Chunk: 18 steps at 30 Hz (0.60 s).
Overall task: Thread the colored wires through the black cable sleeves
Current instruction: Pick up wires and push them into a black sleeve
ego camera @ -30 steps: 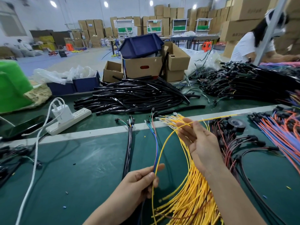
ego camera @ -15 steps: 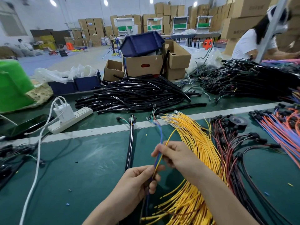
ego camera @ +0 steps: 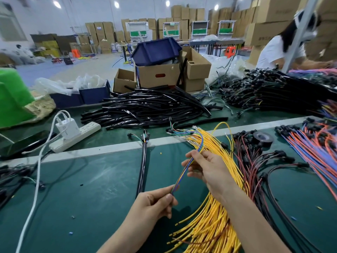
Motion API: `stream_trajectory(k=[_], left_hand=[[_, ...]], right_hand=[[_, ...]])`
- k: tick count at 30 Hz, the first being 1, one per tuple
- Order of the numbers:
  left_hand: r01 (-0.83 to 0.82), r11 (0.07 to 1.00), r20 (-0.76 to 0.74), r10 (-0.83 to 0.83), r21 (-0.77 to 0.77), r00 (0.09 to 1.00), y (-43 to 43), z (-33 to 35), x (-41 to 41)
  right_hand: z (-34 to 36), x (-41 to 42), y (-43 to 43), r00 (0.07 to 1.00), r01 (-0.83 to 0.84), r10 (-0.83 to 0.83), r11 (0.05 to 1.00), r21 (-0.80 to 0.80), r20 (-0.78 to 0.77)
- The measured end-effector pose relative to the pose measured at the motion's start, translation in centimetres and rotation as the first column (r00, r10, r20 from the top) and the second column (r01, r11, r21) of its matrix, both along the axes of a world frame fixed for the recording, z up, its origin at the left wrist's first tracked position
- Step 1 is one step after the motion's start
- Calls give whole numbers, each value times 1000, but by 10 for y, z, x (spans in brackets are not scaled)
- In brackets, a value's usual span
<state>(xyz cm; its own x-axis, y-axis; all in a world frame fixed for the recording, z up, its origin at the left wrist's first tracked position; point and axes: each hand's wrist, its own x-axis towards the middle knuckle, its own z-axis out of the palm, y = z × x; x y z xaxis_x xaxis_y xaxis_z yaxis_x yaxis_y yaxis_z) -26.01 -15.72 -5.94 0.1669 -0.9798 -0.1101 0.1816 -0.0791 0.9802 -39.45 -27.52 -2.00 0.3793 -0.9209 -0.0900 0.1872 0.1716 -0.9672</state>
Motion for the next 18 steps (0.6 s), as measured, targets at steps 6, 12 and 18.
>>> stream_trajectory(k=[6,12,18], left_hand=[[-3,1000,-34,3,-11,999,1,3,-2],[35,999,-30,-34,20,999,1,3,-1],[65,998,-75,-65,3,995,1,5,-3]], right_hand=[[-1,0,3,981,-180,182,983,34,-71],[1,2,5,972,-234,232,971,-42,-47],[3,-2,8,904,-425,424,905,-11,-57]])
